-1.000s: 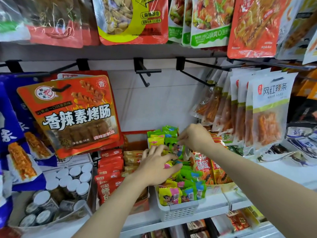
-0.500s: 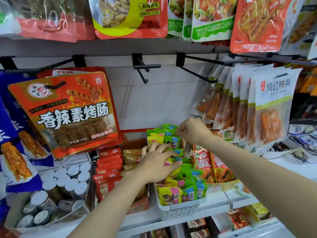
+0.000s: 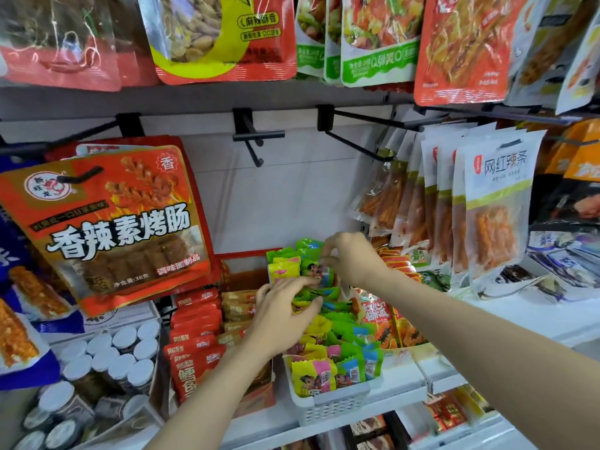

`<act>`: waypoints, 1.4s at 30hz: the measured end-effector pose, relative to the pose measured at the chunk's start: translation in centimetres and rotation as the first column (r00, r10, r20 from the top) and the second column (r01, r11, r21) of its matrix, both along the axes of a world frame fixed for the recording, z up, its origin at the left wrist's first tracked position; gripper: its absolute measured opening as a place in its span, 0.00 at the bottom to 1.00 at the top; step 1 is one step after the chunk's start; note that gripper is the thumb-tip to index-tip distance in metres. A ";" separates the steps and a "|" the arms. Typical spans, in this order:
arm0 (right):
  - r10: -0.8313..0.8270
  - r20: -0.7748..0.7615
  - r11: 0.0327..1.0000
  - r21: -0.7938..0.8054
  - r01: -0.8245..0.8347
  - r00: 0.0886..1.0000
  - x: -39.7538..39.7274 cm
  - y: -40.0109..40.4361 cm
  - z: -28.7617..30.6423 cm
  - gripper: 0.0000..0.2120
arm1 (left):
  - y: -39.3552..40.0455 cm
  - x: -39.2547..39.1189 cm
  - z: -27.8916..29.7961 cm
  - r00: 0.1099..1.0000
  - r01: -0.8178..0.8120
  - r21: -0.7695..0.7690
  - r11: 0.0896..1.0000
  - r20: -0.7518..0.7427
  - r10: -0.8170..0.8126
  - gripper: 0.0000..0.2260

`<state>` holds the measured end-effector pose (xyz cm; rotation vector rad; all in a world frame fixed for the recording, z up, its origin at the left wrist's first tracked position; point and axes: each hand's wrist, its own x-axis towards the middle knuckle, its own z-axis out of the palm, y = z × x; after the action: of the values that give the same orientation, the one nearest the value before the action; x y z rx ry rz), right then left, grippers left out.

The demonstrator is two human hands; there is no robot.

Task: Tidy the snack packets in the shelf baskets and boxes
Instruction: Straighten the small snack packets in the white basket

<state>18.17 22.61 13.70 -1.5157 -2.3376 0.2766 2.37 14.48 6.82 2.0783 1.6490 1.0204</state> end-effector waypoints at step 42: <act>-0.186 -0.884 0.957 -0.263 -0.127 0.429 5.4 -6.2 9.1 0.02 | -8.0 2.1 5.7 -0.104 0.581 -0.129 0.804 0.968 0.230 0.25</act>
<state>23.61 16.43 22.80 -1.0420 -1.3769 1.1663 4.50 6.48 12.53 0.4846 0.5124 1.2231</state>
